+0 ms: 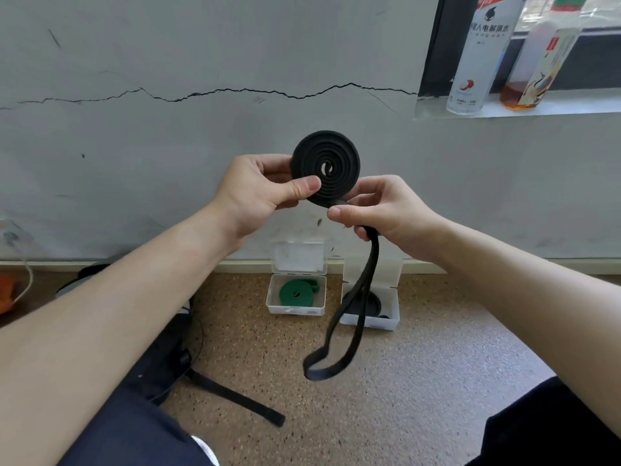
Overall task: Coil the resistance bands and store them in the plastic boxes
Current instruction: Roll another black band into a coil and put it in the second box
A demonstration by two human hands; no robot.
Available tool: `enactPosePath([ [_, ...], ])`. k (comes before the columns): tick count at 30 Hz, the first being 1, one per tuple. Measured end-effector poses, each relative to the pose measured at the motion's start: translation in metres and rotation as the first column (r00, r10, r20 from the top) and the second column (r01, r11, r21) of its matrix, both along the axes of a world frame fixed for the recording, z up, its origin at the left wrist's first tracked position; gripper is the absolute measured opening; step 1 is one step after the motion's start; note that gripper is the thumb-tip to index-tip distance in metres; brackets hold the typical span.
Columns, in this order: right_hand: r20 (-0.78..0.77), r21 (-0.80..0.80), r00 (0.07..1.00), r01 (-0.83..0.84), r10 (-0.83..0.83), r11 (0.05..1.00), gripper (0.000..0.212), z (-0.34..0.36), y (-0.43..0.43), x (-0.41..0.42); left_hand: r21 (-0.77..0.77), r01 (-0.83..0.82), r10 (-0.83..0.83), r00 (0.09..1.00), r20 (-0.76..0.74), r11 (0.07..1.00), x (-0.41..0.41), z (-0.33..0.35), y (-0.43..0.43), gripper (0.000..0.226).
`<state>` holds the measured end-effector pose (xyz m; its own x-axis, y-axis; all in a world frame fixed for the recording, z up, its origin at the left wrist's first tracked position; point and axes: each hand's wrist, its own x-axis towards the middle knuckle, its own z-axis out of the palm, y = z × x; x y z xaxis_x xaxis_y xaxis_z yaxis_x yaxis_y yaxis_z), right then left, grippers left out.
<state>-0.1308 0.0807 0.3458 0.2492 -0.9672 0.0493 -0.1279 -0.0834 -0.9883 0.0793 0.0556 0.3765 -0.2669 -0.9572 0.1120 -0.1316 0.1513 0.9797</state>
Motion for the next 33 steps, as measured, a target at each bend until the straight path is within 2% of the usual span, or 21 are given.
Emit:
enactPosePath([
  [4, -0.053, -0.019, 0.998, -0.026, 0.025, 0.999, 0.010, -0.002, 0.000, 0.001, -0.106, 0.064, -0.047, 0.986, 0.159, 0.992, 0.000, 0.003, 0.001, 0.030],
  [13, -0.044, -0.042, 0.994, -0.100, 0.098, 0.994, 0.014, -0.005, 0.002, 0.006, -0.100, 0.173, -0.138, 0.948, 0.287, 0.980, 0.006, 0.009, -0.002, 0.032],
  [15, -0.016, -0.043, 0.998, -0.064, 0.063, 0.997, 0.013, -0.006, 0.002, 0.011, -0.060, 0.147, -0.133, 0.971, 0.200, 0.987, 0.006, 0.005, -0.002, 0.032],
  [17, 0.065, -0.040, 0.998, -0.014, 0.016, 0.999, 0.012, -0.005, 0.001, 0.016, 0.050, 0.125, -0.124, 0.992, -0.020, 0.991, 0.001, -0.005, 0.002, 0.031],
  [19, 0.164, -0.007, 0.986, 0.035, -0.034, 0.999, 0.012, -0.003, 0.000, 0.019, 0.152, 0.114, -0.077, 0.970, -0.230, 0.982, -0.010, -0.013, 0.009, 0.033],
  [21, 0.208, 0.035, 0.975, 0.068, -0.074, 0.997, 0.014, -0.003, -0.001, 0.021, 0.190, 0.075, -0.011, 0.949, -0.315, 0.979, -0.019, -0.016, 0.013, 0.037],
  [27, 0.159, 0.039, 0.985, 0.055, -0.061, 0.998, 0.011, -0.001, -0.003, 0.024, 0.119, 0.041, -0.015, 0.977, -0.212, 0.992, -0.008, -0.008, 0.004, 0.038],
  [33, 0.066, 0.006, 0.997, -0.050, 0.050, 0.999, 0.010, 0.005, -0.003, 0.015, 0.051, 0.052, -0.049, 0.997, -0.060, 0.997, 0.001, -0.005, 0.000, 0.034],
])
